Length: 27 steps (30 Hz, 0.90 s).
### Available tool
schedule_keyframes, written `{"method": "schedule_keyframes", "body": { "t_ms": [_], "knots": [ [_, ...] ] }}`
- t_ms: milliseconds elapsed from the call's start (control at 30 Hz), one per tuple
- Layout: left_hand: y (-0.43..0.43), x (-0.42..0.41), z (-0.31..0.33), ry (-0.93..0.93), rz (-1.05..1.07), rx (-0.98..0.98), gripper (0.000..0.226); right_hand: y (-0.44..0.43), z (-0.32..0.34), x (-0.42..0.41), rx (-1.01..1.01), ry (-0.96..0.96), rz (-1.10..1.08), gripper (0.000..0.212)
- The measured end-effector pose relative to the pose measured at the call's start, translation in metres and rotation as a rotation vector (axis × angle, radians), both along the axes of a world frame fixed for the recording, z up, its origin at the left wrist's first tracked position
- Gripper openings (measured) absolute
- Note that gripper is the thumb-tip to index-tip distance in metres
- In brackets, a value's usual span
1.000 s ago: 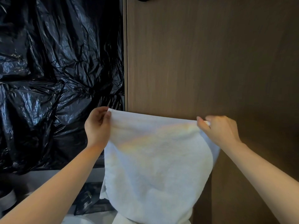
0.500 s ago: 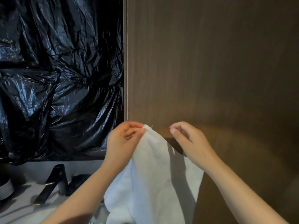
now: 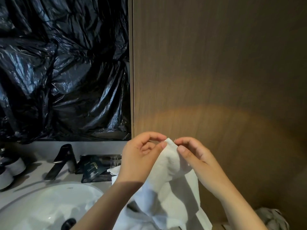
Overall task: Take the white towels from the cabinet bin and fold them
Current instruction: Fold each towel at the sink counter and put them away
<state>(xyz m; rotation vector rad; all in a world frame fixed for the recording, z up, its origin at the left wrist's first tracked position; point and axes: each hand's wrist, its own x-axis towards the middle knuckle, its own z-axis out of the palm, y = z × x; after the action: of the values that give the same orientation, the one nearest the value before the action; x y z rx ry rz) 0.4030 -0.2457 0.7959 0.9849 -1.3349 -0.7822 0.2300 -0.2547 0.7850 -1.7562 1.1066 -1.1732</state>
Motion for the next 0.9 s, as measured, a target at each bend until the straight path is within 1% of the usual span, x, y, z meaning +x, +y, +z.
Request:
{"method": "schedule_keyframes", "body": {
  "t_ms": [100, 200, 300, 367, 467, 567, 633, 700, 767, 833, 900],
  "knots": [
    [0.007, -0.003, -0.007, 0.074, 0.034, -0.006, 0.02, 0.007, -0.004, 0.005, 0.041, -0.026, 0.027, 0.019],
    [0.012, -0.002, -0.01, 0.078, 0.038, 0.003, 0.013, 0.013, -0.009, 0.012, 0.053, -0.045, 0.02, 0.02],
    [0.017, 0.004, -0.014, 0.012, -0.003, 0.033, 0.021, 0.015, -0.014, 0.013, 0.041, -0.087, -0.06, 0.023],
    [0.02, 0.009, -0.021, -0.061, 0.0, 0.067, 0.025, 0.016, -0.014, 0.013, 0.031, -0.124, -0.094, 0.02],
    [0.024, 0.014, -0.031, -0.158, 0.055, 0.112, 0.02, 0.019, -0.01, 0.014, 0.048, -0.152, -0.087, 0.018],
    [0.023, 0.014, -0.037, -0.052, 0.045, 0.14, 0.014, 0.023, -0.006, 0.017, 0.063, -0.16, -0.031, 0.021],
    [0.022, 0.013, -0.039, -0.002, 0.05, 0.146, 0.011, 0.026, -0.003, 0.022, 0.056, -0.19, -0.04, 0.027],
    [0.022, 0.013, -0.038, -0.006, 0.056, 0.132, 0.011, 0.026, 0.001, 0.026, 0.046, -0.239, -0.094, 0.032],
    [0.022, 0.012, -0.036, -0.013, 0.07, 0.119, 0.019, 0.026, 0.004, 0.028, 0.055, -0.262, -0.12, 0.033],
    [0.021, 0.013, -0.033, -0.032, 0.084, 0.105, 0.022, 0.027, 0.005, 0.029, 0.075, -0.272, -0.096, 0.028],
    [0.021, 0.014, -0.032, -0.066, 0.091, 0.092, 0.021, 0.028, 0.005, 0.03, 0.102, -0.299, -0.076, 0.026]
  ]
}}
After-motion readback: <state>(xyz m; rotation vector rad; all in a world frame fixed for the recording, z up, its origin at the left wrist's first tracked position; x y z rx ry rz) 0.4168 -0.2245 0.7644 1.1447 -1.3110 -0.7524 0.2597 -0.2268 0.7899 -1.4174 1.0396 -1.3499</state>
